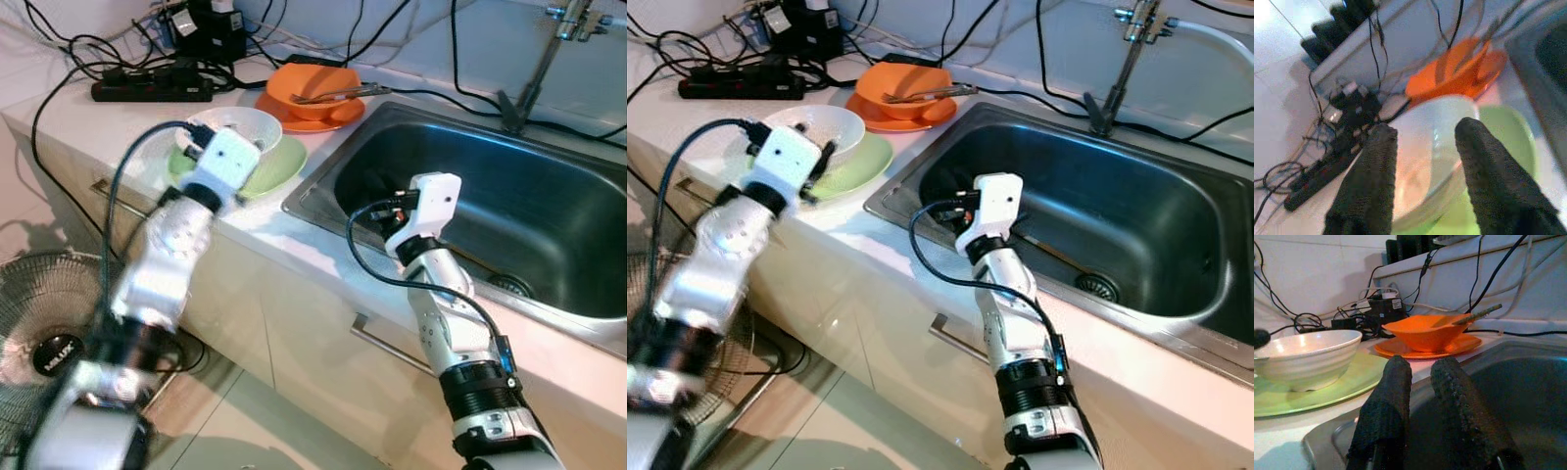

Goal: Kitchen organization

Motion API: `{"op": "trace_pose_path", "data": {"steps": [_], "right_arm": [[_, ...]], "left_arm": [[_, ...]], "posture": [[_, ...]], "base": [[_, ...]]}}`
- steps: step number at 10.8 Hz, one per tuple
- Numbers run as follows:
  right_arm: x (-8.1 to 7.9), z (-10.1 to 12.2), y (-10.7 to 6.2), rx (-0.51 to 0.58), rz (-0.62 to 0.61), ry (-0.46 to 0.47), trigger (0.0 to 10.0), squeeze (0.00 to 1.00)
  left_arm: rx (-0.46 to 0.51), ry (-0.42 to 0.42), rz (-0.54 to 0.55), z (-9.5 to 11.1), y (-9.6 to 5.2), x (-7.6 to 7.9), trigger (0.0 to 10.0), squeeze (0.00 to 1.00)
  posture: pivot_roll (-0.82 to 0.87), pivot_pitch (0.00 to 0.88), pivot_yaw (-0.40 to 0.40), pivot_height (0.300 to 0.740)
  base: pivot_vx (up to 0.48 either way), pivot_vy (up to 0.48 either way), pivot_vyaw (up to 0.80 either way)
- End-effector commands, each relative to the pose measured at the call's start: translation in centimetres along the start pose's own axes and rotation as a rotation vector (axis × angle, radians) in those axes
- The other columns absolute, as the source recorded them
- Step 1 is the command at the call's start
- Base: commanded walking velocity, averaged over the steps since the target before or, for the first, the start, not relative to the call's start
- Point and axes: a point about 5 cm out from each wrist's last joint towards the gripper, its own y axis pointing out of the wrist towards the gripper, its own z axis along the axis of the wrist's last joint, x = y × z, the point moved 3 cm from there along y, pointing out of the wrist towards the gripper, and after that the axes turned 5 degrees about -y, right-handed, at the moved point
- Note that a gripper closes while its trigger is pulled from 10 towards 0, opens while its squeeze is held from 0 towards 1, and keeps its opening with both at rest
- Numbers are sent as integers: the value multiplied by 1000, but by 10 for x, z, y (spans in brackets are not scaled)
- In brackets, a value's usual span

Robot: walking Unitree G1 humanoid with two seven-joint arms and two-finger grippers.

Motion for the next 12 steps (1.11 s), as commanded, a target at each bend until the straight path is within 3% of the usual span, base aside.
{"op": "trace_pose_path", "data": {"steps": [1,2,3,5,8,12], "right_arm": [[1,3,0,6,-4,5,10000,0],[1,3,-1,3,-5,5,10000,0],[1,3,-1,1,-4,5,10000,0],[-1,4,0,-2,0,7,10000,0],[-1,4,1,-4,4,10,10000,0],[-3,3,-1,-9,6,12,10000,0]], "left_arm": [[-19,13,-32,0,2,-3,10000,1000],[-36,11,-65,-1,3,-8,10000,1000],[-53,28,-123,-1,2,-10,10000,0],[-76,65,-203,-2,0,-14,10000,0],[-125,120,-237,-9,-2,-19,10000,0],[-158,162,-248,-11,12,-20,10000,0]], "posture": [[158,60,-9,740],[156,62,-9,740],[156,62,-9,740],[165,64,-14,740],[169,65,-15,740],[166,74,-11,740]], "base": [[0,0,0],[0,0,0],[0,0,0],[0,0,0],[0,0,0],[0,0,0]]}}
